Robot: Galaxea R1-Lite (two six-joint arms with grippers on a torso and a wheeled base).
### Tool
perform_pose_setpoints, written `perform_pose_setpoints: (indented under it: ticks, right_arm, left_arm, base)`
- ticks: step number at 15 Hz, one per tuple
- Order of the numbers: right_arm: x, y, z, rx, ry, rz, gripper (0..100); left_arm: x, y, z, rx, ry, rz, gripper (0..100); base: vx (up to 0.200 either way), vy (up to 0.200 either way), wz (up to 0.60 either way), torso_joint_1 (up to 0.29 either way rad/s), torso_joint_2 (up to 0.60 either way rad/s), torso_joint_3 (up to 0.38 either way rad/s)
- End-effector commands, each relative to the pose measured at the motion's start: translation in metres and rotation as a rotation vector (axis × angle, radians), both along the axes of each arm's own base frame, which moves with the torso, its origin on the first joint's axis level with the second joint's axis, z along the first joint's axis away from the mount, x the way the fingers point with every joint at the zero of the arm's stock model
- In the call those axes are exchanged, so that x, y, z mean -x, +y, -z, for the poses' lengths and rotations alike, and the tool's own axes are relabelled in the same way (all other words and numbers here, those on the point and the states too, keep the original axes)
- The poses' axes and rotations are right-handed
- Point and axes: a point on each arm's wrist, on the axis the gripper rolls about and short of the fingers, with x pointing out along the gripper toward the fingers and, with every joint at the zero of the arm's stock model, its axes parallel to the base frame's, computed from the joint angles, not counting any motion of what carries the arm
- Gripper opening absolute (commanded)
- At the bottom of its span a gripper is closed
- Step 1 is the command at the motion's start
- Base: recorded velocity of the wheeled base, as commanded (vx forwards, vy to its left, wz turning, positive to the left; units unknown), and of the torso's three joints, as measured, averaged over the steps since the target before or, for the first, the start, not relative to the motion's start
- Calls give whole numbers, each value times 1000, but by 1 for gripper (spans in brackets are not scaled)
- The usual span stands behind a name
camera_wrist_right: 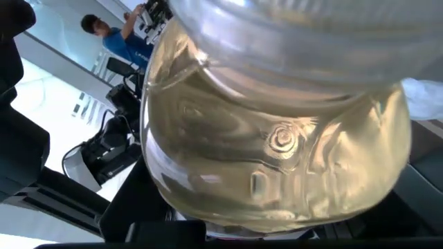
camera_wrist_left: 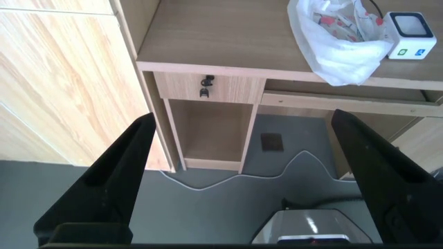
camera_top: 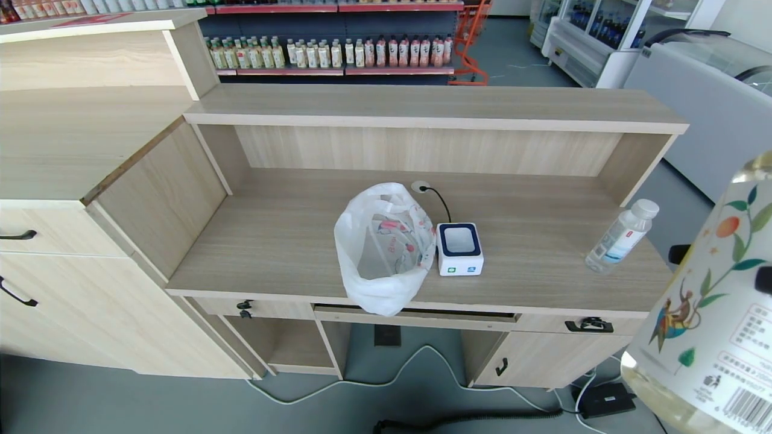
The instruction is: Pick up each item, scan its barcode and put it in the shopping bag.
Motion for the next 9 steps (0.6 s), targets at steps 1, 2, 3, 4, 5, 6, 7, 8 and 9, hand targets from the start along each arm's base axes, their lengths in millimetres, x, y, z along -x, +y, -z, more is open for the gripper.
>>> perform_pose_setpoints:
  ticks: [1,2,3,4,5,6,7,8,9]
  right_arm:
    - [4,-2,1,-2,-8,7,0]
    - [4,-2,0,-3,-9,9,0]
    - [6,-3,0,-5,-14,10,0]
    - [7,-4,0,-5,-17,13,0]
    - [6,-4,0,-5,-15,20,0]
    - [6,-4,0,-4,-17,23,0]
    - [5,-5,0,-4,-18,33,0]
    - [5,-5,0,-5,-21,44,0]
    - [4,-5,-1,-4,-22,53,0]
  left_arm:
    - [0,0,0,0,-1,0,100]
    - [0,0,0,0,-1,0,100]
    - [0,0,0,0,-1,0,100]
    - [0,0,0,0,0,0,100]
    - [0,0,0,0,-1,0,100]
    - [0,0,0,0,0,0,100]
    - [0,0,0,0,0,0,100]
    - [0,0,0,0,-1,0,100]
    - [0,0,0,0,0,0,100]
  base:
    - [0,0,0,0,0,0]
    - [0,0,0,0,0,0]
    - [0,0,0,0,0,0]
    - [0,0,0,0,0,0]
    - [0,0,0,0,0,0]
    - [0,0,0,0,0,0]
    - [0,0,0,0,0,0]
    - [0,0,0,0,0,0]
    - [0,0,0,0,0,0]
